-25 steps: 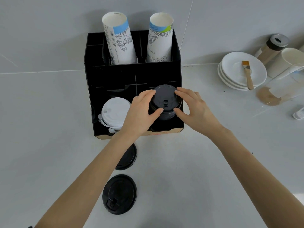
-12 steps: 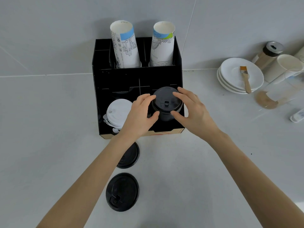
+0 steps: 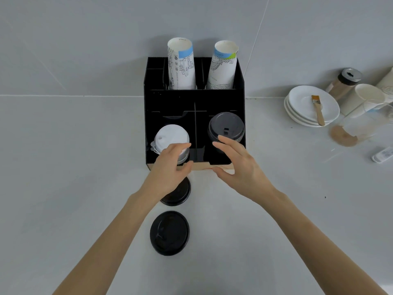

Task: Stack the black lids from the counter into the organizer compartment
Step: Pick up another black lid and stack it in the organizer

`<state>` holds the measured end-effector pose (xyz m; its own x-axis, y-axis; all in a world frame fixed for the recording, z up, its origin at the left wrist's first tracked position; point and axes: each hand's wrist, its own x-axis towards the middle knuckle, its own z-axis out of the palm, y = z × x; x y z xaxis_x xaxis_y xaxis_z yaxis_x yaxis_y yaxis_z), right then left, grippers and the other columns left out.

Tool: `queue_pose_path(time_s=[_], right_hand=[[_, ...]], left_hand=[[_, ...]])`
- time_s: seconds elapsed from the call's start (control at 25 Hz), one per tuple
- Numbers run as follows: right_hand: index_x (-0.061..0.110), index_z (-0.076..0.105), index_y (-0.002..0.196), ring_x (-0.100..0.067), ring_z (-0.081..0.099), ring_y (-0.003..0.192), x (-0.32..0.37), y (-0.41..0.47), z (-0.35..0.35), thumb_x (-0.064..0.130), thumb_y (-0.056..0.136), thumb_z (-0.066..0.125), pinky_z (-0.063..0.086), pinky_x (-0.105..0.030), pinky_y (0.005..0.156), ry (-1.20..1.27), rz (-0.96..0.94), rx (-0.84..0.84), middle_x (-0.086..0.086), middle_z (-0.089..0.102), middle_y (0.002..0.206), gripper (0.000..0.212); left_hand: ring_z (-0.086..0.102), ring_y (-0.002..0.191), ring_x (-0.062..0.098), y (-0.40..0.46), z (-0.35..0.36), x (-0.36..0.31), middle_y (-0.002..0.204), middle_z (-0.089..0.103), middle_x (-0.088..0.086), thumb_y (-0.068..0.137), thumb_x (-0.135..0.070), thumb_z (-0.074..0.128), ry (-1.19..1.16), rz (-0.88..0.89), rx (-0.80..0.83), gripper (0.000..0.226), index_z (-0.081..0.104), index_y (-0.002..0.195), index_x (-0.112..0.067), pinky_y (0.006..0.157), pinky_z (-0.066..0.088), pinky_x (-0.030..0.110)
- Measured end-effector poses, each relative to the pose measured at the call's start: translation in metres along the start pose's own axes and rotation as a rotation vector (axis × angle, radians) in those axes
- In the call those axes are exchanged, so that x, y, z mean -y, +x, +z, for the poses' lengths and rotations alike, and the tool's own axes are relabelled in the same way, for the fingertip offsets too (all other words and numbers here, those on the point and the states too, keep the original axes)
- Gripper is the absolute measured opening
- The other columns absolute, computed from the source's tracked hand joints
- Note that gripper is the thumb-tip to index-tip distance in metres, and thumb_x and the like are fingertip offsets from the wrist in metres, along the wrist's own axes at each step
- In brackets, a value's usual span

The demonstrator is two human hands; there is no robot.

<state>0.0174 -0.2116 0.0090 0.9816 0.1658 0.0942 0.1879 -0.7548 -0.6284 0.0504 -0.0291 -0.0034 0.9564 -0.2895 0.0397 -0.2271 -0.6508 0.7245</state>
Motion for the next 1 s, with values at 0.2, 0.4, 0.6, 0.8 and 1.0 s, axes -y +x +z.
queue_pose_path(time_s=[0.2,0.4,0.6,0.8,1.0], right_hand=[[0.017,0.039,0.129,-0.015,0.032,0.13,0.009,-0.025,0.024,0.02,0.083,0.06,0.025,-0.023,0.105,0.017,0.0,0.076,-0.001,0.036,0.143,0.051],[0.018,0.038,0.13,-0.012,0.031,0.13,0.013,-0.05,0.053,0.023,0.083,0.059,0.018,-0.014,0.103,0.017,0.008,0.158,0.001,0.039,0.141,0.052],[0.021,0.034,0.131,-0.009,0.032,0.129,0.017,-0.07,0.08,0.027,0.084,0.056,0.02,-0.014,0.102,0.027,0.029,0.267,0.004,0.038,0.141,0.053],[0.02,0.028,0.134,-0.012,0.027,0.132,0.014,-0.083,0.098,0.03,0.085,0.054,0.024,-0.025,0.108,-0.014,0.069,0.403,0.002,0.032,0.144,0.057],[0.018,0.028,0.134,-0.014,0.02,0.134,0.015,-0.086,0.109,0.031,0.083,0.056,0.022,-0.027,0.109,-0.069,0.045,0.444,-0.001,0.027,0.146,0.059]], left_hand=[[0.046,0.116,0.02,-0.033,-0.011,0.027,0.127,0.05,0.006,0.084,-0.016,0.055,-0.014,-0.043,0.034,0.042,0.043,0.125,-0.017,0.093,0.032,0.022],[0.046,0.107,0.011,-0.072,-0.011,0.053,0.125,0.051,0.005,0.084,-0.016,0.055,-0.038,-0.128,0.021,0.041,0.044,0.124,-0.018,0.092,0.033,0.023],[0.047,0.108,0.013,-0.109,-0.003,0.074,0.127,0.051,0.004,0.084,-0.017,0.055,-0.03,-0.195,0.082,0.043,0.043,0.125,-0.017,0.091,0.033,0.022],[0.042,0.117,0.016,-0.128,0.0,0.089,0.133,0.046,0.0,0.083,-0.021,0.057,-0.003,-0.225,0.169,0.052,0.036,0.13,-0.02,0.096,0.03,0.023],[0.025,0.127,0.017,-0.136,0.002,0.095,0.14,0.036,-0.005,0.079,-0.03,0.06,0.099,-0.188,0.282,0.063,0.028,0.134,-0.026,0.105,0.024,0.032]])
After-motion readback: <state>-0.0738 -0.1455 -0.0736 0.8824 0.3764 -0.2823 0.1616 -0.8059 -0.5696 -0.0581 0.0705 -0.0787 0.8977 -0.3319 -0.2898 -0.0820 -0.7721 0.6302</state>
